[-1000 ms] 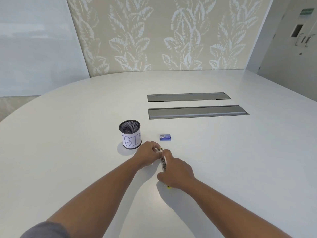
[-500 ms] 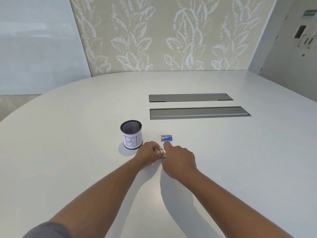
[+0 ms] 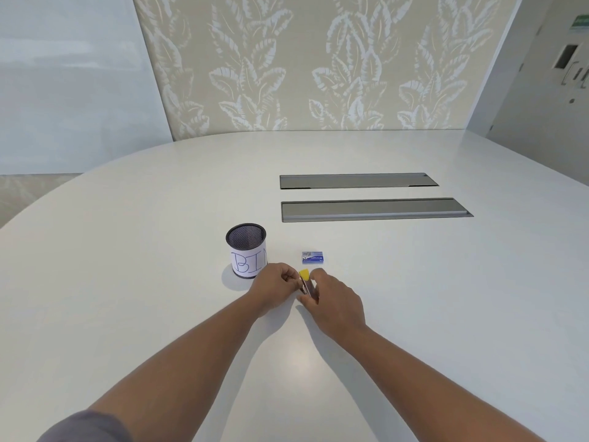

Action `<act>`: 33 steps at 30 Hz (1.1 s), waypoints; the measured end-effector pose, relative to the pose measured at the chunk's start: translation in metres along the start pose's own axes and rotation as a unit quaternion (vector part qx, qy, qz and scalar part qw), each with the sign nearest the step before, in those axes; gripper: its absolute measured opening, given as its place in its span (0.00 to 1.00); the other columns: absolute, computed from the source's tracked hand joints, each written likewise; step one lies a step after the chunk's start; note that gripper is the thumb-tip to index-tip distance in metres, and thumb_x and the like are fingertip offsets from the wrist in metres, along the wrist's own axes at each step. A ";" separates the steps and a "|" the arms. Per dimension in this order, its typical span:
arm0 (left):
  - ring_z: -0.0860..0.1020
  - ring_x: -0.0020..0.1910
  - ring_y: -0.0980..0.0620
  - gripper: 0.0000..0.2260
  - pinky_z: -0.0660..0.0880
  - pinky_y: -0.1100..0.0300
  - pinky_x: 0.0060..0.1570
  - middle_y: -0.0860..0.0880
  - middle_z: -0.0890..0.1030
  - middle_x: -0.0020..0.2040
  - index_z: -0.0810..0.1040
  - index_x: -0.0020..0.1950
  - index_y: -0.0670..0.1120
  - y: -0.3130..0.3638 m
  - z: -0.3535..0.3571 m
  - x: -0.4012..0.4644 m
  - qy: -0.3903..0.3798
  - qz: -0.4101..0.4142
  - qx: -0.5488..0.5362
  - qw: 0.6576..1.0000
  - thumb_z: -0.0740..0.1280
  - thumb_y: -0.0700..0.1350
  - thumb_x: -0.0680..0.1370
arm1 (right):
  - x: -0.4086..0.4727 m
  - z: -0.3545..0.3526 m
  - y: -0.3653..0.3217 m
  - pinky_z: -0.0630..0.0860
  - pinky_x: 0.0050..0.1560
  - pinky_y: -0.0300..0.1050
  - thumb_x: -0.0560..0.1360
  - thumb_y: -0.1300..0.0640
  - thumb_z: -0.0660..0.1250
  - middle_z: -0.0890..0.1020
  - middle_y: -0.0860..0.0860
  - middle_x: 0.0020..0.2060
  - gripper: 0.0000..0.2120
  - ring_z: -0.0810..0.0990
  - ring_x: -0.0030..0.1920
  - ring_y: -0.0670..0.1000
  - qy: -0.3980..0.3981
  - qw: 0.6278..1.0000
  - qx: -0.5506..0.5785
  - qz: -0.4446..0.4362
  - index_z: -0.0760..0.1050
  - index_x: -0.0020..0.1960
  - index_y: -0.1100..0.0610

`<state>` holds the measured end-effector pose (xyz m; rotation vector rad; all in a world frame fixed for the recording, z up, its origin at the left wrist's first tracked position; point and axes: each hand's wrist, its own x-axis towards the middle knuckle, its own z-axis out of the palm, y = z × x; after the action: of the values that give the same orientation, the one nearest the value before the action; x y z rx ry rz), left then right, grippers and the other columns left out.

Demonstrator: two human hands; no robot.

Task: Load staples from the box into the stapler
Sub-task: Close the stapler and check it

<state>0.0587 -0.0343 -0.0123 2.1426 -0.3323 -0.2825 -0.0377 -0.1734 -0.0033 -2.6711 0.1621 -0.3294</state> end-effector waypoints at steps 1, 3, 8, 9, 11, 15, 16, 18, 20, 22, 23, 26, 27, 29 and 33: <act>0.74 0.35 0.54 0.02 0.71 0.61 0.37 0.50 0.81 0.38 0.84 0.46 0.46 -0.001 0.000 0.001 0.002 0.003 0.003 1.000 0.72 0.44 0.76 | -0.001 0.002 0.001 0.69 0.36 0.47 0.76 0.42 0.66 0.77 0.45 0.42 0.14 0.76 0.42 0.53 -0.004 1.000 -0.002 -0.002 0.65 0.51 0.48; 0.74 0.35 0.55 0.02 0.70 0.62 0.37 0.52 0.80 0.37 0.84 0.46 0.48 -0.002 0.001 0.001 0.006 0.007 0.011 1.000 0.73 0.45 0.76 | -0.003 0.007 0.004 0.72 0.38 0.48 0.76 0.43 0.65 0.76 0.46 0.44 0.13 0.75 0.44 0.54 -0.008 1.000 0.000 -0.004 0.67 0.51 0.49; 0.75 0.38 0.53 0.07 0.71 0.60 0.38 0.55 0.81 0.38 0.83 0.44 0.49 -0.002 0.000 0.002 0.001 -0.005 0.025 1.000 0.68 0.48 0.79 | -0.004 0.014 0.007 0.68 0.37 0.48 0.79 0.50 0.61 0.73 0.48 0.41 0.06 0.74 0.42 0.55 -0.006 0.999 -0.012 -0.035 0.68 0.51 0.52; 0.75 0.38 0.52 0.10 0.71 0.59 0.39 0.55 0.82 0.39 0.83 0.43 0.49 -0.001 0.000 0.003 -0.004 -0.019 0.008 1.000 0.66 0.51 0.79 | -0.004 0.015 0.007 0.68 0.38 0.49 0.79 0.52 0.60 0.74 0.49 0.42 0.05 0.74 0.42 0.55 -0.003 0.999 -0.012 -0.037 0.69 0.51 0.53; 0.75 0.37 0.52 0.19 0.71 0.58 0.39 0.57 0.81 0.38 0.83 0.40 0.48 0.002 -0.001 0.001 -0.008 -0.050 -0.036 0.998 0.64 0.61 0.78 | -0.005 0.016 0.008 0.68 0.38 0.49 0.79 0.53 0.60 0.75 0.49 0.41 0.04 0.74 0.41 0.55 0.006 0.999 -0.001 -0.036 0.69 0.52 0.53; 0.73 0.32 0.51 0.37 0.72 0.56 0.40 0.53 0.76 0.32 0.78 0.37 0.44 0.009 -0.001 -0.003 -0.009 -0.061 -0.048 0.997 0.55 0.79 0.70 | -0.006 0.016 0.009 0.65 0.37 0.48 0.79 0.54 0.60 0.73 0.48 0.39 0.02 0.71 0.39 0.54 0.011 0.999 0.014 -0.036 0.68 0.50 0.52; 0.71 0.33 0.51 0.37 0.71 0.56 0.40 0.52 0.75 0.32 0.76 0.36 0.46 0.010 -0.001 -0.005 -0.014 -0.054 -0.035 0.998 0.54 0.80 0.69 | -0.006 0.017 0.010 0.64 0.37 0.48 0.80 0.54 0.59 0.72 0.47 0.38 0.02 0.70 0.39 0.53 0.012 0.999 0.019 -0.035 0.68 0.50 0.51; 0.69 0.32 0.52 0.35 0.68 0.55 0.39 0.52 0.71 0.32 0.74 0.36 0.48 0.011 0.000 -0.008 -0.020 -0.030 0.010 0.999 0.54 0.81 0.68 | -0.006 0.017 0.012 0.61 0.38 0.46 0.80 0.54 0.59 0.71 0.46 0.38 0.02 0.69 0.39 0.53 0.019 0.999 0.028 -0.031 0.69 0.50 0.52; 0.67 0.31 0.52 0.33 0.66 0.55 0.37 0.53 0.68 0.30 0.72 0.35 0.48 0.011 0.000 -0.010 -0.017 -0.014 0.035 0.999 0.57 0.79 0.70 | -0.006 0.018 0.012 0.61 0.39 0.46 0.80 0.54 0.59 0.71 0.46 0.39 0.03 0.68 0.40 0.53 0.027 0.999 0.032 -0.027 0.70 0.51 0.53; 0.67 0.31 0.51 0.29 0.65 0.55 0.38 0.52 0.67 0.30 0.68 0.34 0.49 0.013 -0.001 -0.011 -0.018 -0.021 0.017 0.999 0.60 0.76 0.71 | -0.007 0.018 0.012 0.61 0.40 0.45 0.81 0.54 0.59 0.72 0.46 0.40 0.04 0.68 0.42 0.52 0.034 0.999 0.030 -0.026 0.71 0.52 0.53; 0.68 0.32 0.51 0.28 0.66 0.55 0.38 0.52 0.68 0.30 0.67 0.34 0.49 0.014 -0.003 -0.011 -0.023 -0.035 -0.007 0.999 0.63 0.74 0.71 | -0.007 0.018 0.012 0.62 0.40 0.45 0.81 0.54 0.59 0.73 0.46 0.40 0.05 0.68 0.42 0.52 0.038 0.999 0.028 -0.025 0.71 0.53 0.53; 0.67 0.30 0.51 0.24 0.66 0.57 0.38 0.52 0.71 0.31 0.70 0.37 0.49 0.021 -0.009 -0.010 -0.055 -0.090 -0.110 0.988 0.70 0.68 0.70 | -0.009 0.017 0.013 0.66 0.41 0.45 0.81 0.53 0.59 0.76 0.46 0.42 0.06 0.69 0.44 0.51 0.053 0.998 0.030 -0.026 0.72 0.55 0.52; 0.66 0.30 0.51 0.23 0.66 0.58 0.37 0.51 0.71 0.33 0.71 0.40 0.48 0.023 -0.012 -0.010 -0.071 -0.103 -0.148 0.981 0.73 0.66 0.70 | -0.010 0.017 0.014 0.68 0.42 0.45 0.81 0.53 0.59 0.77 0.47 0.43 0.06 0.70 0.45 0.51 0.059 0.997 0.032 -0.030 0.73 0.56 0.52; 0.68 0.32 0.51 0.20 0.72 0.58 0.36 0.47 0.74 0.38 0.75 0.46 0.45 0.024 -0.016 -0.010 -0.093 -0.125 -0.227 0.961 0.77 0.59 0.70 | -0.009 0.016 0.014 0.70 0.46 0.45 0.82 0.55 0.60 0.78 0.48 0.46 0.08 0.73 0.47 0.52 0.073 0.995 0.050 -0.036 0.74 0.58 0.53; 0.76 0.41 0.50 0.14 0.80 0.61 0.45 0.45 0.82 0.47 0.80 0.52 0.44 0.020 -0.015 -0.015 -0.109 -0.137 -0.343 0.923 0.79 0.47 0.72 | -0.008 0.018 0.018 0.70 0.47 0.43 0.80 0.59 0.64 0.79 0.49 0.50 0.10 0.76 0.49 0.52 0.083 0.988 0.127 -0.024 0.76 0.61 0.56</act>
<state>0.0472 -0.0288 0.0136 1.4548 -0.0363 -0.6920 -0.0416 -0.1803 -0.0285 -2.3969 0.0982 -0.5514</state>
